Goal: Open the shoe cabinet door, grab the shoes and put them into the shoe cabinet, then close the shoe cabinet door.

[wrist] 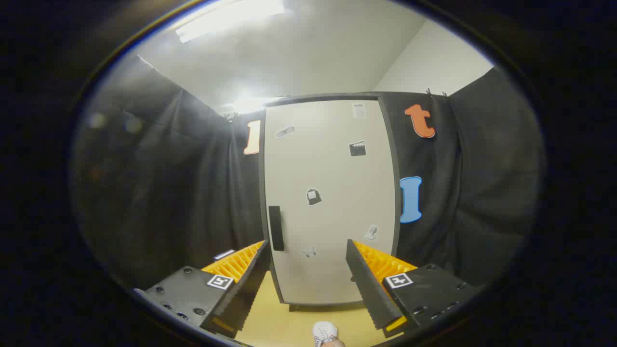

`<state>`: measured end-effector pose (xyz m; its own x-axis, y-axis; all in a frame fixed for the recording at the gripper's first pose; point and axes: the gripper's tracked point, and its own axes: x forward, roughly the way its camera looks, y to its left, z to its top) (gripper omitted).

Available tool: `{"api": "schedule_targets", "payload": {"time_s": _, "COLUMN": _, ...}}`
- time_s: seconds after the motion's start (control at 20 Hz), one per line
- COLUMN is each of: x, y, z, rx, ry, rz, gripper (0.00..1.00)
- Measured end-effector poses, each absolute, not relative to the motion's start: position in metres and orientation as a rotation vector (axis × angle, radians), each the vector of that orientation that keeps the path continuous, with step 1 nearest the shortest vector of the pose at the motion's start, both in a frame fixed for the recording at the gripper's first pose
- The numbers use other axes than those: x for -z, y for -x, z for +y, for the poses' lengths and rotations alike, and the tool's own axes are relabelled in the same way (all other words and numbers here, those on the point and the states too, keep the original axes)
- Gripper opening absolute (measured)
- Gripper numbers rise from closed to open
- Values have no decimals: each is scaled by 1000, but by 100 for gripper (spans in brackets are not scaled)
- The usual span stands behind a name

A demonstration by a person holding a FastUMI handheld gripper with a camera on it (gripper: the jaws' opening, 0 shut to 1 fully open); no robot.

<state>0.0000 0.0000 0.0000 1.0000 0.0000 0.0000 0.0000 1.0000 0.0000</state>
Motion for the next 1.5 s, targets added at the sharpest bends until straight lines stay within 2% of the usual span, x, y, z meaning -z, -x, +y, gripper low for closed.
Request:
{"api": "schedule_targets", "payload": {"time_s": 1.0, "x": 10, "y": -19, "z": -13, "rx": -33, "ry": -9, "rz": 34, "gripper": 98}}
{"api": "schedule_targets", "payload": {"time_s": 1.3, "x": 19, "y": -39, "z": 10, "rx": -94, "ry": -25, "rz": 37, "gripper": 98}}
{"api": "schedule_targets", "payload": {"time_s": 1.5, "x": 29, "y": -78, "z": 46, "rx": -132, "ry": -18, "rz": 20, "gripper": 98}}
